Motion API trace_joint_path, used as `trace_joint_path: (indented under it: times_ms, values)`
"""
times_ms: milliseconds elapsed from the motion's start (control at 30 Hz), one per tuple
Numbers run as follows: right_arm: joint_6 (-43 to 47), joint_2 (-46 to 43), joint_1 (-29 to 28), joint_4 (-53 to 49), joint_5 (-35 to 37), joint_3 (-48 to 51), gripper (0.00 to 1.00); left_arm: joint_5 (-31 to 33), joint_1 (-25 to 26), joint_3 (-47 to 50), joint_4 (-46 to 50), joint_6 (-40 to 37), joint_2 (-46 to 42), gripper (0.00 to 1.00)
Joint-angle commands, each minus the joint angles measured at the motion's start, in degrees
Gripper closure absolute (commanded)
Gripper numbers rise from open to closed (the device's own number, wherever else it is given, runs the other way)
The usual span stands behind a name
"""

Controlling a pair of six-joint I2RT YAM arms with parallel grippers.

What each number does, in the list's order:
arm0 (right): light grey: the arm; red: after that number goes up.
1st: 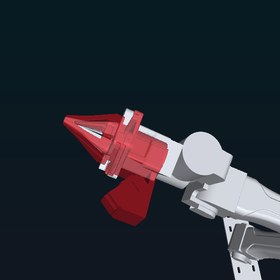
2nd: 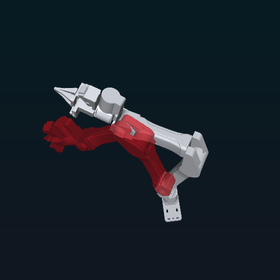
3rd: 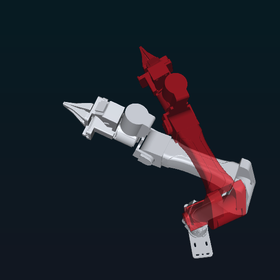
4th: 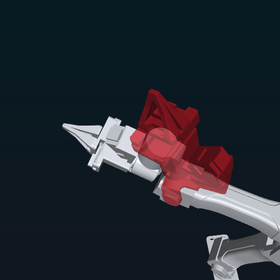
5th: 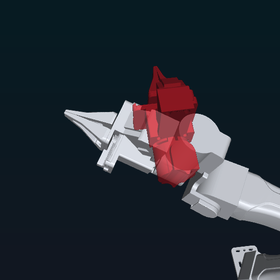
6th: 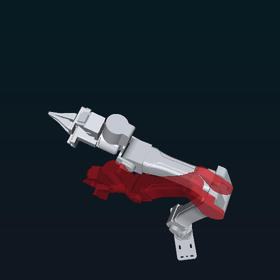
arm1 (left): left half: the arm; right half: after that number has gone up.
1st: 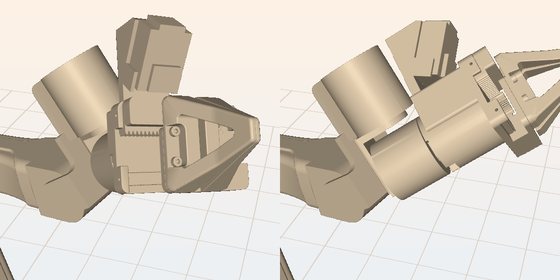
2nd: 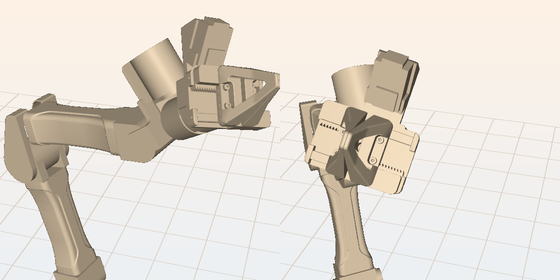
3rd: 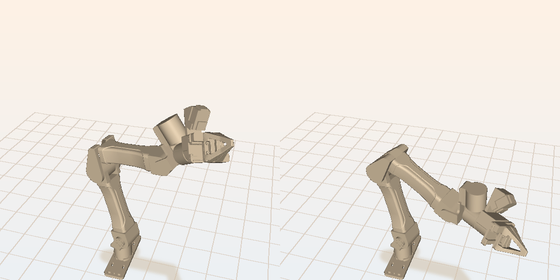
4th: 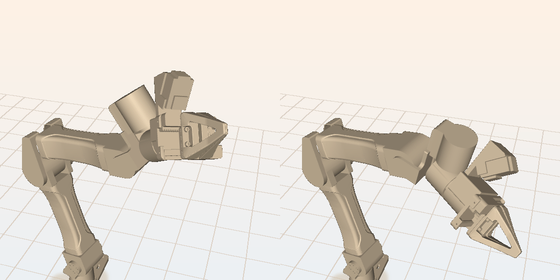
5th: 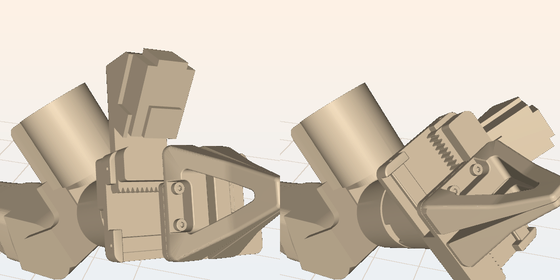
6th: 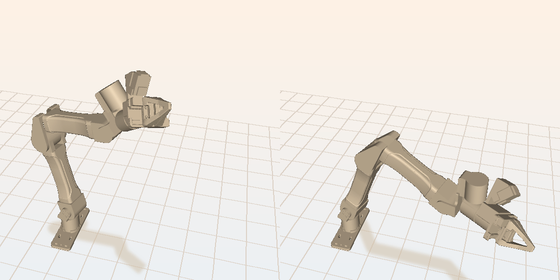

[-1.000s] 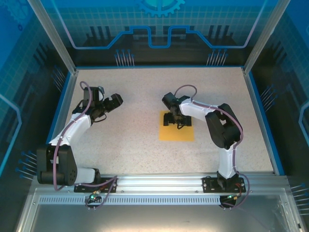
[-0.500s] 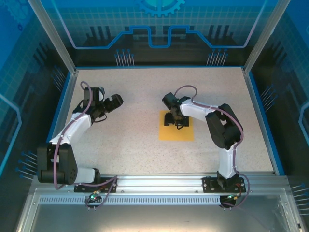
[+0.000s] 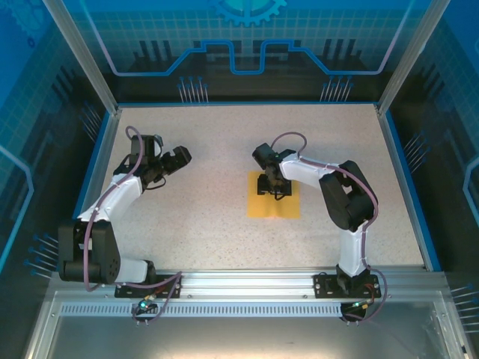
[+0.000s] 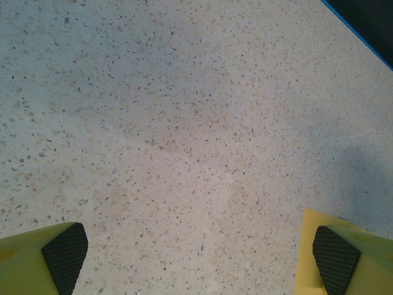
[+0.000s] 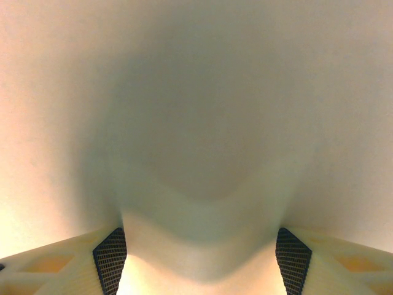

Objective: Fold a paper plane with a square sheet of paper (pick it up from the middle)
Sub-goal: Fold the square sheet of paper in half at the center of the table.

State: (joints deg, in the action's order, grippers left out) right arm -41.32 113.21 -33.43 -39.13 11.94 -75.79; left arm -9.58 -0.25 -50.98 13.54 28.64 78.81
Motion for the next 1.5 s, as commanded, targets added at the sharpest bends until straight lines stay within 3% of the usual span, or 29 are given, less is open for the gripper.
trace_joint_path:
  times_ms: [0, 67, 200, 333, 600, 833, 1100, 1333, 1467]
  values:
    - [0.74, 0.04, 0.24, -2.55, -0.61, 0.99, 0.31, -1.82, 0.34, -1.58, 1.24, 1.48, 0.65, 0.01]
    - [1.07, -0.50, 0.23, -2.87, -0.85, 0.30, 0.36, -2.06, 0.33, -1.60, 1.23, 1.63, 0.65, 0.02]
    - [2.18, -1.55, 0.14, -0.96, -3.74, 0.42, 0.56, -3.51, 0.43, -1.11, 0.49, 2.56, 0.82, 0.01]
    - [2.79, -5.49, -0.06, 5.09, -9.67, 3.04, 0.61, -6.75, 0.51, -0.09, -0.88, 4.19, 1.30, 0.01]
    - [0.75, -14.26, 0.99, 20.93, -29.72, 7.81, 0.73, -15.84, 2.76, 2.71, -5.02, 8.03, 2.05, 0.03]
    - [-3.91, -12.49, 3.08, 31.30, -39.79, 12.15, 0.76, -19.70, 7.60, 6.36, -12.73, 12.30, 3.20, 0.13]
    - [-0.60, -7.17, 6.12, 30.91, -40.07, 14.93, 0.77, -19.47, 14.57, 6.32, -17.49, 14.70, 9.26, 0.34]
    - [4.46, -5.48, 8.40, 29.13, -40.76, 16.22, 0.75, -18.38, 19.97, 3.45, -19.20, 14.91, 14.34, 0.43]
    - [5.19, -4.97, 8.72, 28.42, -40.20, 16.18, 0.74, -18.30, 22.78, 0.93, -20.25, 15.07, 18.29, 0.54]
